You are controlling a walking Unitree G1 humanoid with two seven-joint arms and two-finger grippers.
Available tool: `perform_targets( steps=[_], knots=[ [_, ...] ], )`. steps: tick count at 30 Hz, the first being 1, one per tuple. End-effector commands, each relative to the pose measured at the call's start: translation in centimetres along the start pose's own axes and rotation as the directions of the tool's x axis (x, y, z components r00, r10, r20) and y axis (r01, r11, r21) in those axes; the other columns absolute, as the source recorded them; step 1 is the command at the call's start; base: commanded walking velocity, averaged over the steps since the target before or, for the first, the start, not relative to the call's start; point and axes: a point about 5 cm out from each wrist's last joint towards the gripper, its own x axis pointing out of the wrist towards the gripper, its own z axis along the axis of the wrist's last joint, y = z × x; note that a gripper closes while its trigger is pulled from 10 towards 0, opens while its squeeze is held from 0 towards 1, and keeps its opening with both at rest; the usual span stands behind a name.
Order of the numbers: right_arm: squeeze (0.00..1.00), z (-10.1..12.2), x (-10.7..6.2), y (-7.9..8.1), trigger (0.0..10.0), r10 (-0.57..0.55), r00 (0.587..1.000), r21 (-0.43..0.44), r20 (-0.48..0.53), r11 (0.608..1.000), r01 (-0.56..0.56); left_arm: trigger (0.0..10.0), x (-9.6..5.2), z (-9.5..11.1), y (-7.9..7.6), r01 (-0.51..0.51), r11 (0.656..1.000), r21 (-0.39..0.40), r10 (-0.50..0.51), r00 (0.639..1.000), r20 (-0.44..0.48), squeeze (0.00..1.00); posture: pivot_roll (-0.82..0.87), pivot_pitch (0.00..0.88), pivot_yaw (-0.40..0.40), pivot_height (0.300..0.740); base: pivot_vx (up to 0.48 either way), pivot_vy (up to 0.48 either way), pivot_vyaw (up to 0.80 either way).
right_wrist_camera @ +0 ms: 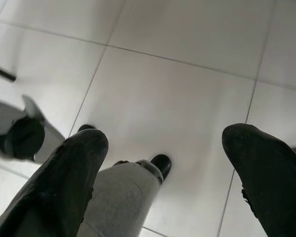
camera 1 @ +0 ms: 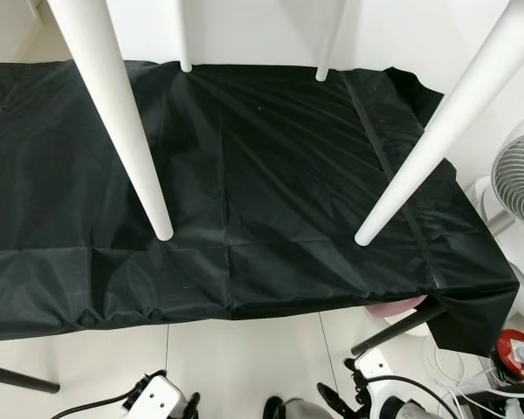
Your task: Building children table
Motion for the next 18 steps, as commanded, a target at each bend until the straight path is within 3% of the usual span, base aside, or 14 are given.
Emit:
perform_targets(
  steps=[1,2,7,11,14,18],
  knots=[
    [0.00,-1.4,-0.3,-0.2,10.0,-0.067,0.996,0.068,-0.062,0.995,0.071,10.0,-0.5,-2.2,-0.6,-0.044,0.996,-0.072,0.035,0.991,-0.126,0.00,0.05,0.113,-0.036,0.740,0.000,0.000,0.00],
    [0.00,-1.5,-0.1,-0.2,10.0,-0.089,0.993,0.083,-0.078,0.992,0.095,10.0,-0.2,-2.2,-0.6,-0.071,0.993,-0.090,0.057,0.988,-0.145,0.00,0.04,0.105,-0.034,0.740,0.000,0.000,0.00],
    [0.00,-2.2,0.6,-0.3,10.0,-0.208,0.963,0.132,-0.171,0.964,0.232,10.0,-1.0,-1.7,3.6,-0.207,0.969,-0.132,0.190,0.974,-0.127,0.00,0.03,0.069,-0.032,0.740,0.000,0.000,0.00],
    [0.00,-2.4,0.7,-0.2,10.0,-0.214,0.959,0.137,-0.186,0.961,0.241,10.0,-0.9,-1.7,3.8,-0.232,0.961,-0.149,0.212,0.968,-0.137,0.00,0.03,0.069,-0.032,0.740,0.000,0.000,0.00],
    [0.00,-3.1,1.0,0.6,10.0,-0.242,0.933,0.120,-0.266,0.952,0.281,10.0,0.5,-1.2,4.0,-0.313,0.927,-0.206,0.265,0.936,-0.230,0.00,0.03,0.034,-0.032,0.740,0.000,0.000,0.00],
    [0.00,-3.6,1.1,1.1,10.0,-0.240,0.921,0.100,-0.306,0.954,0.282,10.0,1.2,-1.0,3.2,-0.280,0.947,-0.157,0.234,0.937,-0.259,0.00,0.03,0.021,-0.027,0.740,0.000,0.000,0.00]
  ],
)
